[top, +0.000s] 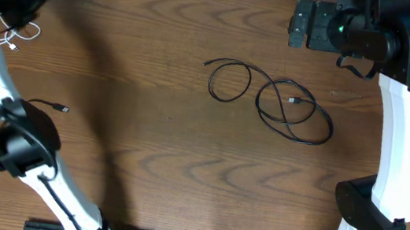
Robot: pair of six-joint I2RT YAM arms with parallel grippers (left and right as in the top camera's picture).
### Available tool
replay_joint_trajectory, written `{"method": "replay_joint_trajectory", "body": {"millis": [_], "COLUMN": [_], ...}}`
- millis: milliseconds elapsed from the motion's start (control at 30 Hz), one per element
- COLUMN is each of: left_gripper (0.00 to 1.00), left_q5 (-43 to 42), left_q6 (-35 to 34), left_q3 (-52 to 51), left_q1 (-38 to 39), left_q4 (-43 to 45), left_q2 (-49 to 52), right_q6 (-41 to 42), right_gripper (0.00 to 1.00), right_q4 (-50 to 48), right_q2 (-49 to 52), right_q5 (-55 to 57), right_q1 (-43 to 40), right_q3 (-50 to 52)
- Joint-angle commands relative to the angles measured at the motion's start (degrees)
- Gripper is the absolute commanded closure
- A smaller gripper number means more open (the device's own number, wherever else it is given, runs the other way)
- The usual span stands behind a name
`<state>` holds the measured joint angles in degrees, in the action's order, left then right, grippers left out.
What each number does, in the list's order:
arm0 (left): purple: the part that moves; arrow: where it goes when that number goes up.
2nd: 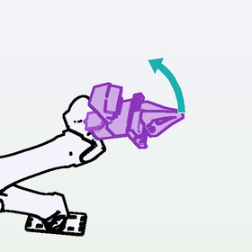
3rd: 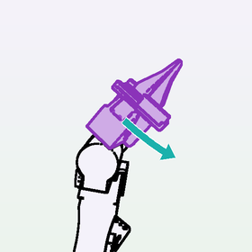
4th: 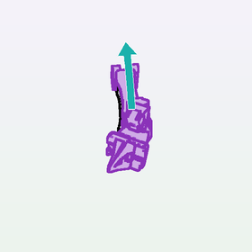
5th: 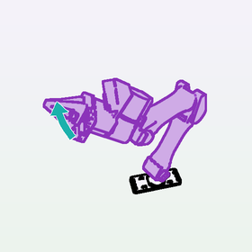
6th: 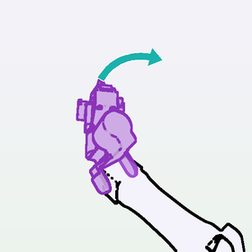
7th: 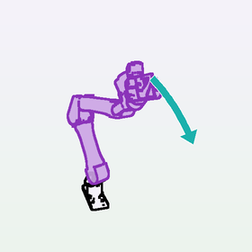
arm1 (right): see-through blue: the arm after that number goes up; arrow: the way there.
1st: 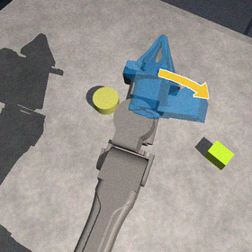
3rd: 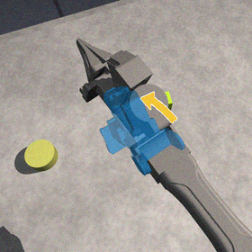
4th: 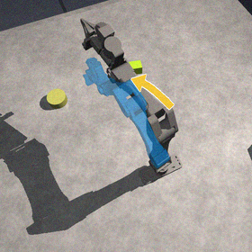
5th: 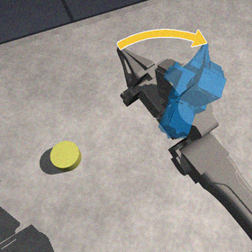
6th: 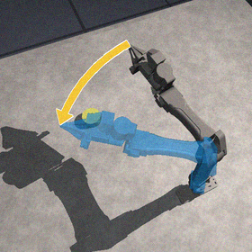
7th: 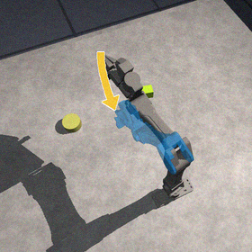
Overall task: Untangle cables
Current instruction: 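Open the left gripper and raise it off the white cable, then move the left gripper back to the center-left and hold still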
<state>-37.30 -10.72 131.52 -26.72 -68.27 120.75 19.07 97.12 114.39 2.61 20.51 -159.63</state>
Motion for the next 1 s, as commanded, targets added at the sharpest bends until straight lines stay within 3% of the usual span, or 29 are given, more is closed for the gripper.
{"method": "replay_joint_trajectory", "body": {"millis": [0,100,200,400,767,967], "left_gripper": [0.02,0.02,0.02,0.02,0.02,0.02], "left_q5": [-8.28,-5.09,1.49,15.69,25.94,26.64], "left_q6": [1.27,6.95,7.08,0.79,-3.63,-6.86], "left_q3": [0.59,0.55,0.55,0.55,-0.24,-5.79], "left_q1": [6.78,13.9,21.42,31.8,41.07,44.28], "left_q4": [-6.99,-15.5,-21.18,-27.26,-28.52,-28.52], "left_q2": [-0.74,-0.72,-0.9,-4.72,-25.79,-35.71], "right_q6": [0.17,0.17,0.17,0.17,0.17,0.17], "right_gripper": [0.01,0.01,0.01,0.01,0.01,0.01], "right_q4": [0.15,0.15,0.15,0.15,0.15,0.15], "right_q2": [0.48,0.48,0.48,0.48,0.48,0.48], "right_q5": [0.61,0.61,0.61,0.61,0.61,-2.84], "right_q1": [0.15,0.15,0.15,0.15,0.15,0.17], "right_q3": [0.04,0.04,0.04,0.04,0.04,0.04]}}
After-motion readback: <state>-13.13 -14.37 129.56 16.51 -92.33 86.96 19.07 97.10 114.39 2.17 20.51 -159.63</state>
